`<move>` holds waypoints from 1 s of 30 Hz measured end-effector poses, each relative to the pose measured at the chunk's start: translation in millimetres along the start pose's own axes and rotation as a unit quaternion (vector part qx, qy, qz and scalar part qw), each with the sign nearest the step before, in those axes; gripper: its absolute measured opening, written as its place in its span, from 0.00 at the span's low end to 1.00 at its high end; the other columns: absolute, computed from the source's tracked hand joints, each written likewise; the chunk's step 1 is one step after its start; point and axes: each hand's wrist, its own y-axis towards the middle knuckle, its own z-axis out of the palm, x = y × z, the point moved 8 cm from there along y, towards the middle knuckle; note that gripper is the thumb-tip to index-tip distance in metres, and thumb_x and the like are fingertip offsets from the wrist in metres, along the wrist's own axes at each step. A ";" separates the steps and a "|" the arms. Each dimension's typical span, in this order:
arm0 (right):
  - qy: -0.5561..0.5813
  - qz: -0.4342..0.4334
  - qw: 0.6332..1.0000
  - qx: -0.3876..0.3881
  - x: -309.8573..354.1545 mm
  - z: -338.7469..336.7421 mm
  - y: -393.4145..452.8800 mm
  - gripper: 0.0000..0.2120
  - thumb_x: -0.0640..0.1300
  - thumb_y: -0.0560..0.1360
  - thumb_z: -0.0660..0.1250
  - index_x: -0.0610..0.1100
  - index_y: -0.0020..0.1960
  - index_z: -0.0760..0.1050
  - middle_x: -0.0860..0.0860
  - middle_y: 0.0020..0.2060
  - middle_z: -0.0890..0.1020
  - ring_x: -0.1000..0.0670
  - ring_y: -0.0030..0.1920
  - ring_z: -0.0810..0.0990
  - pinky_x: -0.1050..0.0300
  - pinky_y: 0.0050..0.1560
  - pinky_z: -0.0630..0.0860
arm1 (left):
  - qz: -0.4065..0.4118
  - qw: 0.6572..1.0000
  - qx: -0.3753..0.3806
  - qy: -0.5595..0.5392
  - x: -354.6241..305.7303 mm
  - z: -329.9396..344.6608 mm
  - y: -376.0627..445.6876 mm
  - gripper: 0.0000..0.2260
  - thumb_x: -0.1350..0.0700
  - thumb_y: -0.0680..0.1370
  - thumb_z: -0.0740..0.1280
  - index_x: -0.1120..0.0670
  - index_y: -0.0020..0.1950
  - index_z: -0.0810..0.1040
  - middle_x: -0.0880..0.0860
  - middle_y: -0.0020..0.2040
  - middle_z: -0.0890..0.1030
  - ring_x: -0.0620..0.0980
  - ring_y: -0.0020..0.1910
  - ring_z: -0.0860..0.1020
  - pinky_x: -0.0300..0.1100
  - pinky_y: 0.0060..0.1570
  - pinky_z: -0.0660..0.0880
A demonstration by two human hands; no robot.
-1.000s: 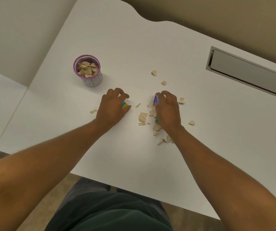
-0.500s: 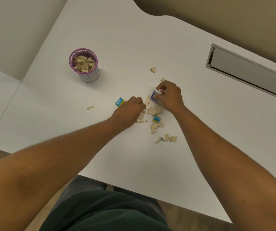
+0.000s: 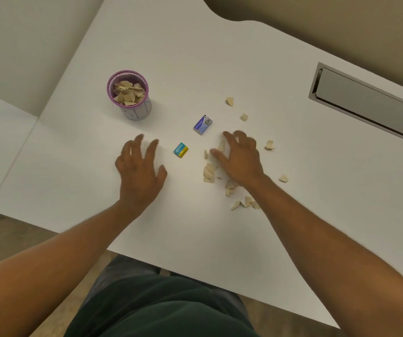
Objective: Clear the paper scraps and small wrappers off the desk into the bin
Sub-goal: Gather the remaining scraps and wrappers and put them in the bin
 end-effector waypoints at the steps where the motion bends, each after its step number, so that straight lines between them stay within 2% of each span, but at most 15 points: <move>1: -0.030 -0.003 0.999 0.024 1.5 11.6 -10.1 0.37 0.72 0.76 0.58 0.54 0.79 0.59 0.46 0.78 0.60 0.38 0.76 0.58 0.41 0.72 0.65 | -0.024 1.000 0.016 -0.002 9.0 4.4 -0.8 0.29 0.48 0.77 0.67 0.51 0.77 0.65 0.58 0.77 0.64 0.63 0.73 0.64 0.60 0.64 0.68; 3: -0.068 -0.022 0.996 0.048 8.9 30.2 -26.9 0.45 0.79 0.69 0.56 0.59 0.80 0.53 0.46 0.81 0.52 0.36 0.79 0.50 0.37 0.75 0.57 | -0.039 0.998 0.037 -0.018 15.4 11.3 -2.1 0.30 0.49 0.77 0.67 0.53 0.78 0.64 0.59 0.76 0.66 0.63 0.71 0.66 0.60 0.64 0.69; 5: -0.085 -0.059 0.994 0.033 20.6 37.1 -36.1 0.46 0.79 0.67 0.60 0.60 0.79 0.55 0.46 0.81 0.52 0.35 0.79 0.50 0.36 0.75 0.56 | -0.007 0.998 0.040 -0.046 5.8 12.9 -4.4 0.29 0.54 0.77 0.67 0.56 0.77 0.65 0.59 0.72 0.69 0.62 0.68 0.67 0.59 0.65 0.71; 9: -0.093 -0.129 0.987 0.012 37.0 45.2 -42.3 0.30 0.59 0.76 0.69 0.52 0.75 0.68 0.46 0.78 0.65 0.38 0.77 0.62 0.41 0.73 0.67 | 0.061 0.989 0.055 -0.123 -26.2 14.7 -10.3 0.25 0.66 0.76 0.67 0.62 0.73 0.71 0.61 0.63 0.75 0.57 0.62 0.67 0.56 0.65 0.73; 11: -0.073 -0.154 0.985 -0.022 39.1 40.7 -44.9 0.20 0.47 0.77 0.71 0.49 0.68 0.76 0.46 0.72 0.73 0.40 0.72 0.70 0.45 0.62 0.78 | 0.063 0.985 0.083 -0.139 -38.2 20.0 -12.1 0.23 0.66 0.77 0.66 0.61 0.72 0.73 0.60 0.62 0.77 0.59 0.61 0.71 0.51 0.63 0.72; 13: -0.036 -0.162 0.985 -0.047 34.0 32.4 -45.8 0.16 0.40 0.77 0.70 0.47 0.64 0.80 0.46 0.68 0.76 0.41 0.69 0.73 0.47 0.53 0.82 | 0.072 0.980 0.114 -0.145 -48.0 27.2 -13.9 0.20 0.66 0.78 0.65 0.59 0.70 0.77 0.58 0.59 0.80 0.59 0.60 0.74 0.49 0.60 0.72; 15: -0.038 -0.155 0.986 -0.050 27.6 25.9 -44.7 0.20 0.40 0.77 0.69 0.49 0.68 0.77 0.47 0.71 0.74 0.40 0.70 0.71 0.47 0.55 0.81 | 0.086 0.974 0.145 -0.152 -54.8 33.5 -14.0 0.18 0.67 0.78 0.64 0.57 0.66 0.80 0.57 0.57 0.82 0.59 0.58 0.77 0.48 0.58 0.73; 17: -0.088 -0.143 0.985 -0.030 23.7 27.1 -42.3 0.27 0.46 0.79 0.68 0.56 0.75 0.68 0.48 0.76 0.67 0.38 0.73 0.67 0.47 0.61 0.76 | 0.113 0.969 0.162 -0.147 -62.4 33.5 -14.0 0.15 0.67 0.79 0.65 0.57 0.63 0.82 0.56 0.56 0.83 0.58 0.58 0.78 0.50 0.58 0.75; 19: -0.127 -0.137 0.982 0.011 24.2 35.2 -42.0 0.29 0.48 0.81 0.66 0.59 0.78 0.61 0.49 0.80 0.60 0.38 0.73 0.64 0.47 0.62 0.75 | 0.155 0.971 0.143 -0.109 -68.3 25.7 -15.4 0.12 0.65 0.77 0.68 0.55 0.59 0.84 0.54 0.56 0.83 0.57 0.57 0.77 0.53 0.53 0.78; 20: -0.137 -0.141 0.980 0.021 26.3 38.2 -43.5 0.28 0.46 0.81 0.65 0.58 0.78 0.60 0.49 0.80 0.59 0.39 0.73 0.64 0.47 0.61 0.75 | 0.169 0.976 0.111 -0.086 -68.0 18.6 -15.9 0.11 0.64 0.75 0.71 0.54 0.56 0.85 0.54 0.56 0.82 0.58 0.56 0.76 0.54 0.50 0.77; 21: -0.139 -0.145 0.979 0.021 29.1 38.4 -45.8 0.27 0.43 0.82 0.64 0.57 0.78 0.62 0.48 0.80 0.60 0.39 0.72 0.64 0.48 0.59 0.76 | 0.165 0.981 0.074 -0.073 -63.8 10.9 -15.7 0.11 0.63 0.73 0.73 0.53 0.54 0.85 0.53 0.57 0.81 0.59 0.56 0.76 0.53 0.49 0.77; 23: -0.130 -0.143 0.981 0.015 33.7 37.1 -48.9 0.25 0.38 0.81 0.62 0.52 0.77 0.66 0.47 0.78 0.62 0.40 0.71 0.65 0.50 0.54 0.77 | 0.114 0.991 0.033 -0.059 -44.4 2.5 -13.5 0.14 0.59 0.72 0.73 0.52 0.57 0.83 0.55 0.64 0.77 0.61 0.61 0.72 0.54 0.52 0.75; 25: -0.112 -0.145 0.983 0.012 36.0 38.8 -49.8 0.23 0.35 0.80 0.62 0.47 0.74 0.69 0.47 0.76 0.65 0.41 0.70 0.66 0.51 0.51 0.78 | 0.063 0.997 0.031 -0.039 -21.3 3.5 -9.2 0.18 0.58 0.74 0.71 0.53 0.64 0.80 0.59 0.72 0.72 0.64 0.67 0.69 0.56 0.60 0.75; 27: -0.095 -0.160 0.983 -0.008 38.8 37.5 -47.8 0.17 0.34 0.79 0.64 0.42 0.67 0.76 0.45 0.70 0.72 0.41 0.66 0.71 0.50 0.51 0.81 | 0.035 0.998 0.041 -0.039 -3.9 9.4 -2.5 0.17 0.60 0.76 0.69 0.55 0.65 0.80 0.61 0.73 0.71 0.65 0.67 0.69 0.57 0.62 0.76; 30: -0.106 -0.186 0.976 -0.050 41.9 36.0 -39.7 0.07 0.33 0.76 0.67 0.41 0.50 0.81 0.45 0.53 0.80 0.42 0.52 0.77 0.55 0.40 0.76 | 0.045 0.995 0.076 -0.036 2.1 15.6 5.8 0.12 0.63 0.78 0.66 0.57 0.60 0.82 0.58 0.67 0.77 0.62 0.64 0.71 0.56 0.51 0.81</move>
